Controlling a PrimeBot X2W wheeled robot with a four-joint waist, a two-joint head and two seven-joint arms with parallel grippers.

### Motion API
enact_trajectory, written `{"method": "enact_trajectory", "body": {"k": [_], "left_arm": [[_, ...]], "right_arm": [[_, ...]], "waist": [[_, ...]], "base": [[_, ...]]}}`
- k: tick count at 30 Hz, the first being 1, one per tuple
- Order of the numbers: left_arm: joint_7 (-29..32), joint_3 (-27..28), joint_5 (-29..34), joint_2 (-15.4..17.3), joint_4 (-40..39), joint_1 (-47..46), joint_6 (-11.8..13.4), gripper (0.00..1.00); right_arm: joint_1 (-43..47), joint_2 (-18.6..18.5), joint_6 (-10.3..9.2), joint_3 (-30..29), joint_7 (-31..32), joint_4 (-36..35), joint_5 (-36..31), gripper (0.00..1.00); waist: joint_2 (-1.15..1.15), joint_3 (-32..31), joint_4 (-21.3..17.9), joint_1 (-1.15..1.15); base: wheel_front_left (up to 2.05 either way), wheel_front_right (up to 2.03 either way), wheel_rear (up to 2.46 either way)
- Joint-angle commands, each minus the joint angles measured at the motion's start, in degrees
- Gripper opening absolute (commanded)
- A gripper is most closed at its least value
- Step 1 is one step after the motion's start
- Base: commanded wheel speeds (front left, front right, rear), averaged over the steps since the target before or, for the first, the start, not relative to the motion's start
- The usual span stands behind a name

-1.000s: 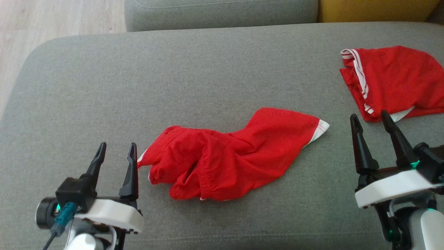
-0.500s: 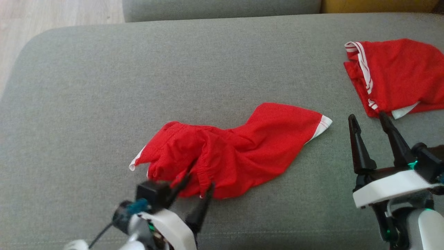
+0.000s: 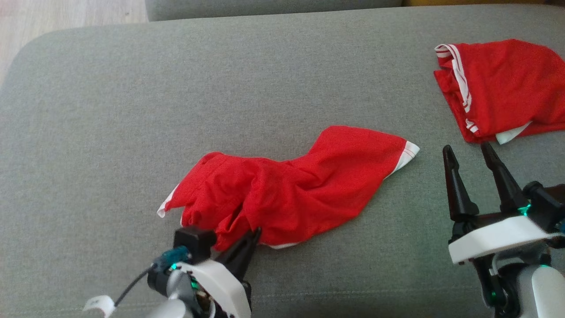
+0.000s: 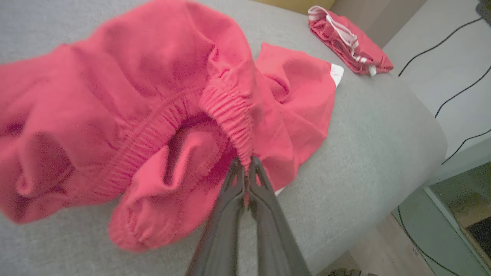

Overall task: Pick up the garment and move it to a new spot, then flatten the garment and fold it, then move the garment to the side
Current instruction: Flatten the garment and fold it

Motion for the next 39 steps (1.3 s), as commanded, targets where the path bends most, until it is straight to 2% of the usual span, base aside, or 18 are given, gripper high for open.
{"method": "enact_trajectory", "body": {"k": [1,8,13,19,23,24,25,26,31,39], "left_arm": [[-1.0,2.8,-0.6,0.6,-2.4,-2.8,-0.4,0.0],[-1.4,7.3,-2.9,2.2,-8.2,-5.3,0.3,0.0],[-0.1,11.0,-4.9,3.9,-8.9,-8.0,1.1,0.0],[1.8,14.0,-5.5,5.8,-2.0,-13.6,1.3,0.0],[2.5,14.1,-5.9,5.3,5.1,-17.1,0.2,0.0],[2.6,14.0,-6.2,4.6,8.8,-18.4,-0.4,0.3],[2.7,13.9,-6.3,4.2,10.6,-19.0,-0.7,0.95],[2.7,13.7,-6.4,3.8,12.0,-19.4,-1.1,1.0],[0.8,13.1,-5.7,3.0,15.4,-20.1,-1.5,1.0],[-7.0,13.4,-2.0,3.1,12.8,-16.5,3.1,1.0]], "right_arm": [[-2.3,-0.2,-0.05,0.9,-0.4,-1.8,0.4,1.0],[-2.4,0.1,-0.05,0.6,-0.2,-1.4,0.9,1.0],[-2.7,0.5,-0.05,0.6,0.3,-1.3,1.3,1.0],[-3.5,0.8,-0.05,0.7,0.6,-0.7,1.7,1.0],[-4.0,1.0,-0.05,0.9,0.5,-0.3,1.9,1.0],[-4.3,1.1,-0.05,1.0,0.4,0.0,2.0,1.0],[-4.4,1.1,-0.05,1.1,0.3,0.1,2.1,1.0],[-4.5,1.1,-0.05,1.1,0.3,0.3,2.1,1.0],[-4.9,1.2,-0.05,1.3,0.0,0.8,2.0,1.0],[-5.1,0.9,-0.05,0.9,-0.2,1.2,1.3,1.0]], "waist": [[0.0,0.0,0.1,0.0],[0.0,0.2,0.4,0.0],[0.0,1.0,-0.3,0.0],[0.0,2.5,-1.8,0.0],[0.0,3.4,-2.6,0.0],[0.0,3.7,-2.8,0.0],[0.0,3.9,-2.9,0.0],[0.0,4.0,-3.0,0.0],[0.0,3.9,-2.9,0.0],[0.0,2.4,-1.4,0.0]], "base": [[0.0,0.0,0.0],[0.0,0.0,0.0],[0.0,0.0,0.0],[0.0,0.0,0.0],[0.0,0.0,0.0],[0.0,0.0,0.0],[0.0,0.0,0.0],[0.0,0.0,0.0],[0.0,0.0,0.0],[0.0,0.0,0.0]]}}
